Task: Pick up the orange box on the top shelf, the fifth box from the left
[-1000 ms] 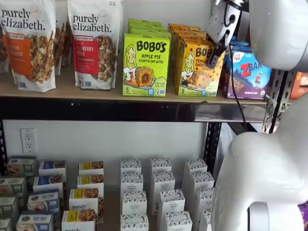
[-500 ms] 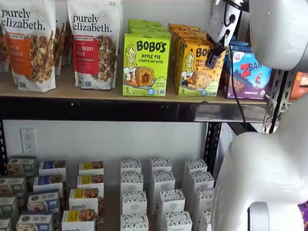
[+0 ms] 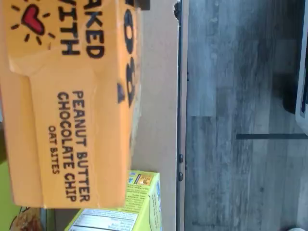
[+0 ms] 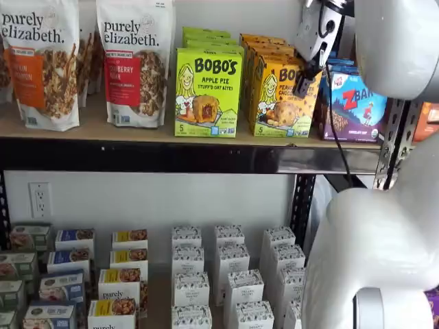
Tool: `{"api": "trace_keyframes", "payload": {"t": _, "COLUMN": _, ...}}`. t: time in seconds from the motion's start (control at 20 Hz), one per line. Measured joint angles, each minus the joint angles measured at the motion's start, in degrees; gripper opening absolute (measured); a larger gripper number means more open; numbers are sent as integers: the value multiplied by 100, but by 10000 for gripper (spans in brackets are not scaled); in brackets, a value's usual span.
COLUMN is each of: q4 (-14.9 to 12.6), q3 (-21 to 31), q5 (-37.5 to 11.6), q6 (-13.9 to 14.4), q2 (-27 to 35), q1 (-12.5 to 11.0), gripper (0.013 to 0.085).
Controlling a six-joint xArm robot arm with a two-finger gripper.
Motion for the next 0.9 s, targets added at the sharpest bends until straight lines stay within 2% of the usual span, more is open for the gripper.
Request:
{"api": "trace_keyframes", "payload": {"t": 0.3, "q4": 54, "q3": 28, "q5": -31, "q6": 1, "q2": -16, "q1": -3, "gripper": 490}}
{"api": "trace_keyframes", "payload": {"t": 0.4, "q4": 67, "q3": 23, "q5": -25, "q6": 1, "q2": -13, "q1": -6, "gripper": 410}}
{"api": "trace_keyframes", "payload": {"t": 0.45, "q4": 72, "q3": 23, "q5": -25, "q6": 0, "q2": -13, "q1": -8, "gripper": 410}}
{"api": "trace_keyframes", "payload": {"t": 0.6, "q4": 79, "q3": 33, "q5": -34, "q6": -3, "q2": -23, "q1": -12, "gripper": 330}}
{"api": "trace_keyframes", "payload": {"t": 0.7, "q4": 49, "q3": 111, "q5": -148, "q6": -2, "q2": -81, "q1": 3, "gripper": 330}}
{"api": "trace_keyframes", "payload": {"t": 0.9, "q4": 40, "q3": 74, "q5": -43, "q6": 10, "q2": -107, "q1": -4, "gripper": 330}}
